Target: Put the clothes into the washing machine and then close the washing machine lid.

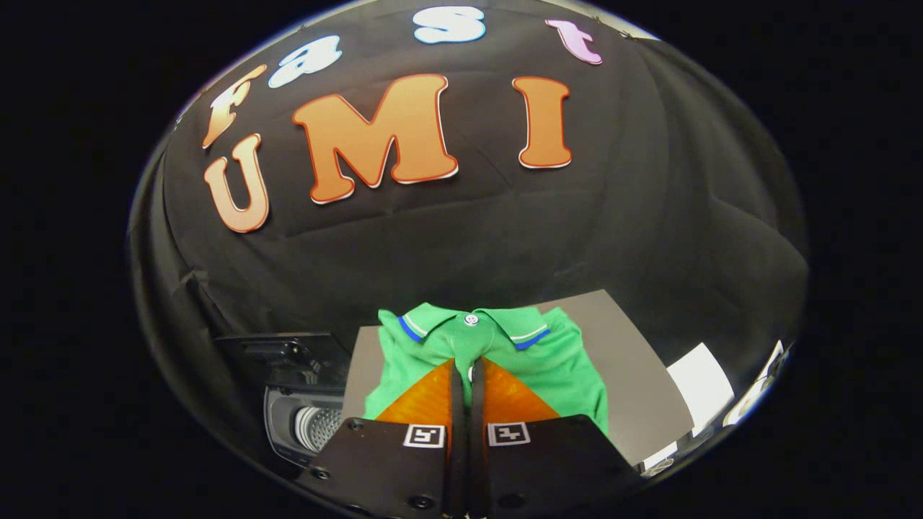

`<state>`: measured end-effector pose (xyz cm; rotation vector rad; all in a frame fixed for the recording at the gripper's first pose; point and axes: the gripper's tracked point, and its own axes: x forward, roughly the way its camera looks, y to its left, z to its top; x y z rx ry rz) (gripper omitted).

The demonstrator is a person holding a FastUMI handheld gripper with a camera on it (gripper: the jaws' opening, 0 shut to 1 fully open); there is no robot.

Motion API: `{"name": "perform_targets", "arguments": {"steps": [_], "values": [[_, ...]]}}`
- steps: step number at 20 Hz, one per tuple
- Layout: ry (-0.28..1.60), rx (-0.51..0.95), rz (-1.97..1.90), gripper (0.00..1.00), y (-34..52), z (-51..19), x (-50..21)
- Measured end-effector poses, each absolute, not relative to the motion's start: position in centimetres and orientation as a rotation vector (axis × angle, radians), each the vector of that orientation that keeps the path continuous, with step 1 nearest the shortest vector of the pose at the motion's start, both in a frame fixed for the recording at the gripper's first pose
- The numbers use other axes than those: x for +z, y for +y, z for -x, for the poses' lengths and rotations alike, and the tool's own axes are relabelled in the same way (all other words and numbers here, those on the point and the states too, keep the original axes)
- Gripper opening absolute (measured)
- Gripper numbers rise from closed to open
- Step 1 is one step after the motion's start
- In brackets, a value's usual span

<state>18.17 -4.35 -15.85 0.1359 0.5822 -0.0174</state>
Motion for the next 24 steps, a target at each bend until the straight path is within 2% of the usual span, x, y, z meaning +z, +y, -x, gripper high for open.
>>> {"name": "perform_targets", "arguments": {"steps": [8,15,20,24], "values": [[0.422,0.058,-0.208,0.08,-0.1,-13.8,-8.7],[0.347,0.178,-0.239,0.08,7.4,-9.9,-4.3],[0.347,0.271,-0.241,0.08,14.1,-8.7,-4.2],[0.397,0.360,-0.237,0.08,20.4,-9.0,-6.9]]}}
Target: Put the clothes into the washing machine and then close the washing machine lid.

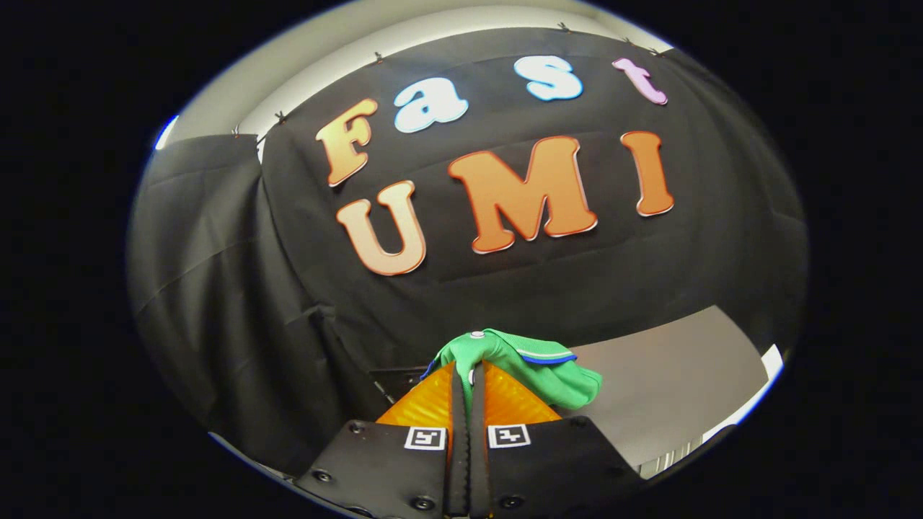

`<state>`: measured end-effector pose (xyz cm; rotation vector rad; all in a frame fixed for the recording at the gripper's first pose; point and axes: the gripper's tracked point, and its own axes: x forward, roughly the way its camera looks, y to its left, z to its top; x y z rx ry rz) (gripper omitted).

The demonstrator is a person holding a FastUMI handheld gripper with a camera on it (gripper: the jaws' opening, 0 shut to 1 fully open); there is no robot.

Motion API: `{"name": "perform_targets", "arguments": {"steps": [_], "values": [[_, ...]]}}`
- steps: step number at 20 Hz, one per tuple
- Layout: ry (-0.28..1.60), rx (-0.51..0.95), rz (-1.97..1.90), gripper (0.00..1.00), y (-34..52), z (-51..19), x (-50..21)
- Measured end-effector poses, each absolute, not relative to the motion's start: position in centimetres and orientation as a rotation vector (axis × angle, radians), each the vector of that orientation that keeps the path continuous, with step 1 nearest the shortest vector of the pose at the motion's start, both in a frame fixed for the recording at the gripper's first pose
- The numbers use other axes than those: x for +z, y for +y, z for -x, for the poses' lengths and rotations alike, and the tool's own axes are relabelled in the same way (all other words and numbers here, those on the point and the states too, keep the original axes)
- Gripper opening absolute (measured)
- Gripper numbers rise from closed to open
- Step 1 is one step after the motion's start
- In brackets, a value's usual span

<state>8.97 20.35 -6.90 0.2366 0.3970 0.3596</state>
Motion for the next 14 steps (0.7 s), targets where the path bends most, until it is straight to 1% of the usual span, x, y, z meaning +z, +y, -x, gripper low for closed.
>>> {"name": "perform_targets", "arguments": {"steps": [5,7,14], "values": [[0.472,0.447,-0.288,0.08,27.2,-9.8,-12.0],[0.510,0.460,-0.300,0.08,29.5,-11.0,-14.7],[0.650,0.440,-0.331,0.08,34.4,-13.1,-25.3]]}}
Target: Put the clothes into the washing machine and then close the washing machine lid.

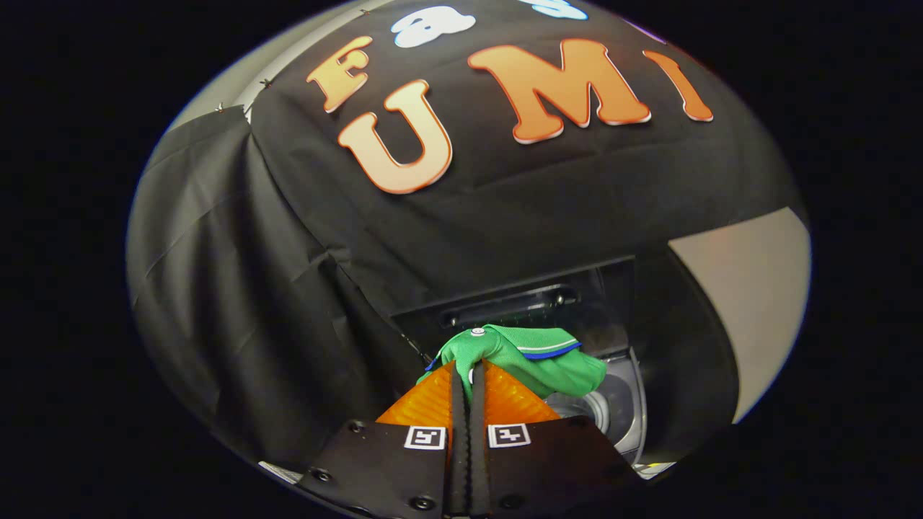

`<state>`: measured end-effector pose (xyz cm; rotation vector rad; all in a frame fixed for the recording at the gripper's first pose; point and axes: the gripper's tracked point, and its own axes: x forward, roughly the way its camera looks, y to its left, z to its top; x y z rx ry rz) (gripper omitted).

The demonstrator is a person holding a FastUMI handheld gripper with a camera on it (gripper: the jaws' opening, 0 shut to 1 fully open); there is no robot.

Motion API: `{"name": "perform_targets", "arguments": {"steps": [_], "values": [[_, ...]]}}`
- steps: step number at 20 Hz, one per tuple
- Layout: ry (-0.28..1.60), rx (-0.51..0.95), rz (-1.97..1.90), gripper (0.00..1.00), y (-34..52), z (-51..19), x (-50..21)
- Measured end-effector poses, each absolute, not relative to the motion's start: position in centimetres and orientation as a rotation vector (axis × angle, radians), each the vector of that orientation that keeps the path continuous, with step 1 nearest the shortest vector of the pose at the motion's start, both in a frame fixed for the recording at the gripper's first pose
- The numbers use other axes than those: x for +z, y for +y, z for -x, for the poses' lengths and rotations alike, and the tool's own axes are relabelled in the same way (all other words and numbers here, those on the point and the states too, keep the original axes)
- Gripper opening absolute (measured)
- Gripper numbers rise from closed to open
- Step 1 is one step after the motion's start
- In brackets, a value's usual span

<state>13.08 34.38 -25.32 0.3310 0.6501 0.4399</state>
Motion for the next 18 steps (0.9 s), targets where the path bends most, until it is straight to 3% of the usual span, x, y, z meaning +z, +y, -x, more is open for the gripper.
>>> {"name": "perform_targets", "arguments": {"steps": [9,18], "values": [[0.808,0.341,-0.300,0.08,35.9,-15.6,-39.4],[0.950,0.269,-0.232,0.08,35.3,-14.9,-48.9]]}}
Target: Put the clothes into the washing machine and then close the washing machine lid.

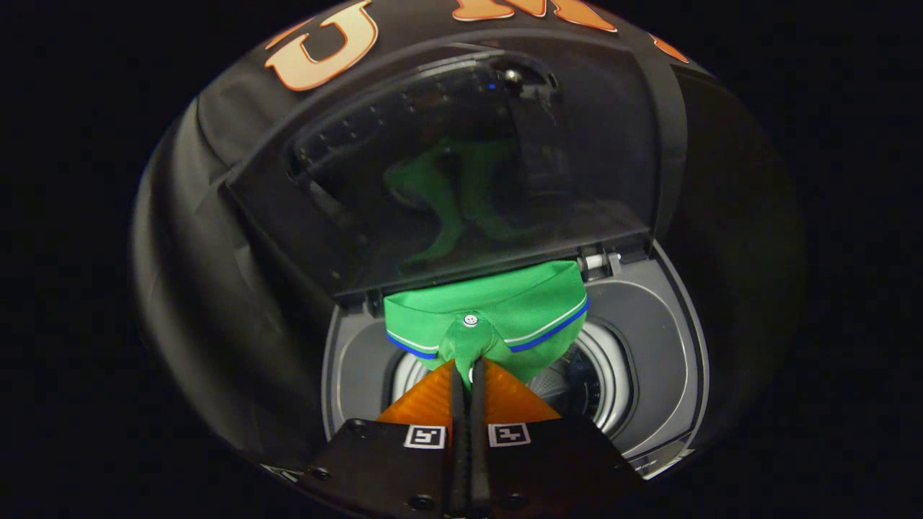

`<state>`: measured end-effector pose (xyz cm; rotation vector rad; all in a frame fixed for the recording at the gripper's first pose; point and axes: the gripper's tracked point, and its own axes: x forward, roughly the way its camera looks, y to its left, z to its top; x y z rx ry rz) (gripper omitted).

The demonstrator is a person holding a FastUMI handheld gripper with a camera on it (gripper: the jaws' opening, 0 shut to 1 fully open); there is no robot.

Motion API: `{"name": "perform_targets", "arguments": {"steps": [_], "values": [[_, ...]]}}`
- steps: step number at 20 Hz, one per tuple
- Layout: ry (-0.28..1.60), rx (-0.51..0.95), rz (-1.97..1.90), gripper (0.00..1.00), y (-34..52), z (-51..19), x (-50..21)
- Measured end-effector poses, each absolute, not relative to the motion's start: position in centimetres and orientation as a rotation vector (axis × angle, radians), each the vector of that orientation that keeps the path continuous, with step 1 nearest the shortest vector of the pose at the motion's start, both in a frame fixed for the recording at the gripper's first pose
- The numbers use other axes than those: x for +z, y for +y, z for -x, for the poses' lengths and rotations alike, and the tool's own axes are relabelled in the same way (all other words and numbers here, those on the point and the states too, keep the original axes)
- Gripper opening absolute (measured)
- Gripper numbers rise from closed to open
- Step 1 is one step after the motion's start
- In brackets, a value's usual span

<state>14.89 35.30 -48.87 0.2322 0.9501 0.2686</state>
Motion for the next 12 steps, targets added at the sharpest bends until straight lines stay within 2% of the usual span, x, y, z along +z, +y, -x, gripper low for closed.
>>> {"name": "perform_targets", "arguments": {"steps": [12], "values": [[1.098,0.244,-0.121,0.08,35.0,-13.1,-54.4]]}}
